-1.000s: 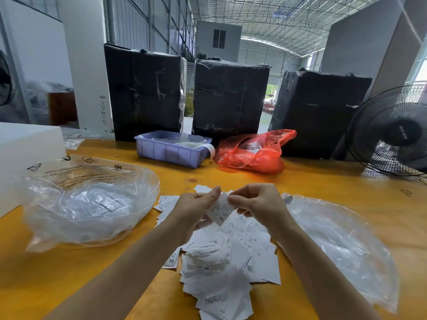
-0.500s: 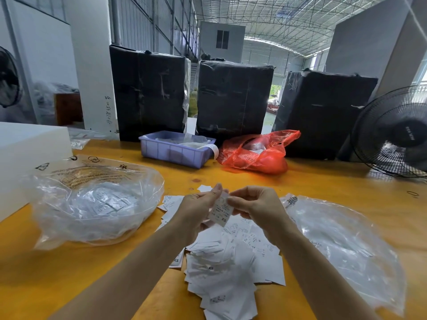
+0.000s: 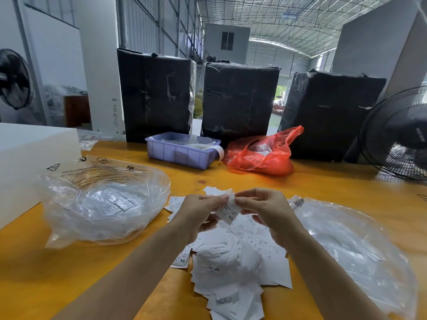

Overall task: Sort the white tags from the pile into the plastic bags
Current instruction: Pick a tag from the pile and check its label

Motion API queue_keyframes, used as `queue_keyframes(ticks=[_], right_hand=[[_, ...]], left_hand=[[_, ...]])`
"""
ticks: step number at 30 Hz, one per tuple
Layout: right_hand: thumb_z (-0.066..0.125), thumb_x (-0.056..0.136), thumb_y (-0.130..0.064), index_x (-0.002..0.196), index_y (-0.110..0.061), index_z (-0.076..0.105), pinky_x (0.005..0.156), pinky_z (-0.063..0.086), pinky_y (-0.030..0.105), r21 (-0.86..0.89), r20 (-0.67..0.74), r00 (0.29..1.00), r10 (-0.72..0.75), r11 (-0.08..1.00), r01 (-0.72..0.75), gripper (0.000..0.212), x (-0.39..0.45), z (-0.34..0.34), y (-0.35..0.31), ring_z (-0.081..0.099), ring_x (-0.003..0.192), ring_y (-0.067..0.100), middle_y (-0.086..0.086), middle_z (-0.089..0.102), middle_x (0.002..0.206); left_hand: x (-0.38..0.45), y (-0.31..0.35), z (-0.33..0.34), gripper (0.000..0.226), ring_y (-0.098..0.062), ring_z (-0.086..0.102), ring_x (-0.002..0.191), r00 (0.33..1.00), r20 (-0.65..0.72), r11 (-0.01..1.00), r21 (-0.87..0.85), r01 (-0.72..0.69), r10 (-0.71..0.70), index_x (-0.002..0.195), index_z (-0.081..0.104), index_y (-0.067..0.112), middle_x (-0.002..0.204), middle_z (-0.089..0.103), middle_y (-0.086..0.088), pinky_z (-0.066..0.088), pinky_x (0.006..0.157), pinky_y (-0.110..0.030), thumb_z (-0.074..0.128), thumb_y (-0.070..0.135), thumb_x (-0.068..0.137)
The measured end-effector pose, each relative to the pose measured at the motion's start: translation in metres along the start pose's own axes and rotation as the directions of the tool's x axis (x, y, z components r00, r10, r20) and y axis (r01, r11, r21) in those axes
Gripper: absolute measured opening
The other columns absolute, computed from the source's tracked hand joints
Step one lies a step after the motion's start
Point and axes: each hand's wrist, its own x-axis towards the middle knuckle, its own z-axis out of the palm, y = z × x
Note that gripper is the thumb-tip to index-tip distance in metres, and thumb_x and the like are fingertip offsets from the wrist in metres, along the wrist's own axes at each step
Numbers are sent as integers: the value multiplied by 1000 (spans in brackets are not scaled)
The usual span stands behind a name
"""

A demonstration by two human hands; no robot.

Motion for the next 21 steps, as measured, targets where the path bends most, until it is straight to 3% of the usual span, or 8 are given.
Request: queue_keyframes(ticks=[5,9,11,13,16,19,21], right_hand=[[67,82,1,93,6,68,45,43,12,23,-84,996,-26,999,28,12,-1,1,-1,60,48,7,15,67,75],[68,82,-2,94,-5,68,58,48,20,-46,-87,995,-47,998,43,12,-3,-3,-6,65,56,10,6,73,74],[70,82,-6,92,-9,68,63,50,23,-119,-75,993,-87,990,78,10,-4,-10,-15,68,59,10,1,74,73],[69,83,-10,89,-11,69,62,51,25,-209,-25,990,-137,969,128,7,-7,-24,-27,70,63,11,0,74,75],[69,79,-18,85,-13,71,57,50,25,-345,46,989,-138,927,145,8,-9,-54,-41,70,63,16,2,74,75],[72,76,-22,74,-11,74,53,49,27,-481,24,1000,-7,877,18,11,-1,-89,-41,70,60,22,7,74,72],[73,79,-17,72,-6,72,51,48,28,-564,-43,995,90,820,-98,13,8,-113,-29,69,56,26,13,72,69]], left_hand=[[1,0,-5,14,-14,53,60,1000,-1,995,95,-16,17,79,70,11,61,68,-2,43,53,-21,74,25,79],[3,12,-19,13,-10,43,45,998,-44,992,121,-43,49,80,69,6,58,64,-3,35,43,-18,73,19,81],[6,24,-37,13,-10,42,45,984,-134,989,106,-106,119,80,68,3,59,61,-6,35,42,-18,71,15,83],[11,36,-64,9,-9,44,48,935,-277,968,183,-175,221,87,68,2,60,58,-4,37,42,-16,67,11,86],[17,45,-114,7,-12,52,60,816,-491,929,340,-143,305,91,69,4,71,62,-4,45,51,-21,66,9,87],[20,43,-157,9,-26,61,76,711,-618,890,456,-24,336,82,69,1,92,66,-12,56,72,-35,62,-4,84],[19,40,-172,26,-31,62,87,688,-640,853,519,57,343,68,63,7,84,62,-13,56,82,-41,56,-14,82]])
